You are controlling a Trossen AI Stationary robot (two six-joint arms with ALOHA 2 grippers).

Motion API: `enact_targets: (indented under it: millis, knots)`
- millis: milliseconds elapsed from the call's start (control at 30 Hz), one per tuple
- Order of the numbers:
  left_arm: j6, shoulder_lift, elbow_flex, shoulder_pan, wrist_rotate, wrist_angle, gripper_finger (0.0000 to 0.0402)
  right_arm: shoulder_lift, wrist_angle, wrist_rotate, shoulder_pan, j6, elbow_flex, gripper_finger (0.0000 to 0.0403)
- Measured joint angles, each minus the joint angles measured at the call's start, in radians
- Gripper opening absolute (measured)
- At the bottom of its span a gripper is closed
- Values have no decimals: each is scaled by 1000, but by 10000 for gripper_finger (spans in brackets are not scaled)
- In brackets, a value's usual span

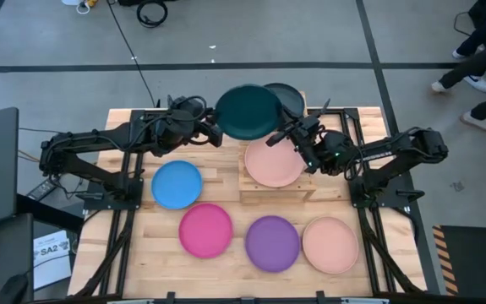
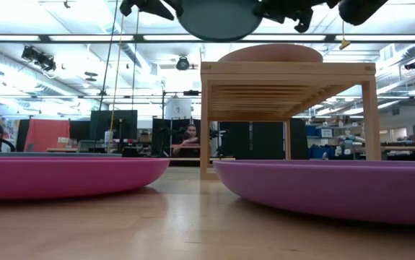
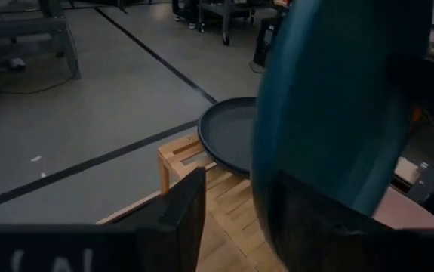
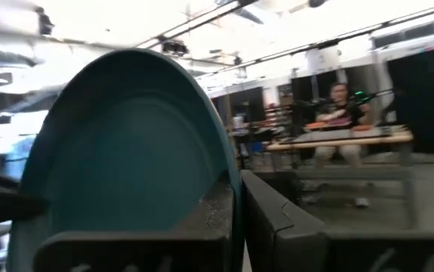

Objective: Place and stack plates onto a shelf
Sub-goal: Stack the dark green plate on top of the black plate

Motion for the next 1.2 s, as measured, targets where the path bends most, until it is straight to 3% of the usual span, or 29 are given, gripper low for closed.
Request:
enact_targets:
  millis: [433, 700, 867, 1200]
  knots:
    - [31, -1, 0, 0, 110, -7, 158, -142, -1, 164, -42, -241, 0, 19]
    - [31, -1, 0, 0, 216, -7, 158, -261, -182, 173, -117, -221, 0, 19]
    - [31, -1, 0, 0, 225, -6, 158, -320, -307, 172, -151, -185, 0, 18]
    - [31, -1, 0, 0, 225, -6, 158, -433, -673, -115, -324, 222, 4, 18]
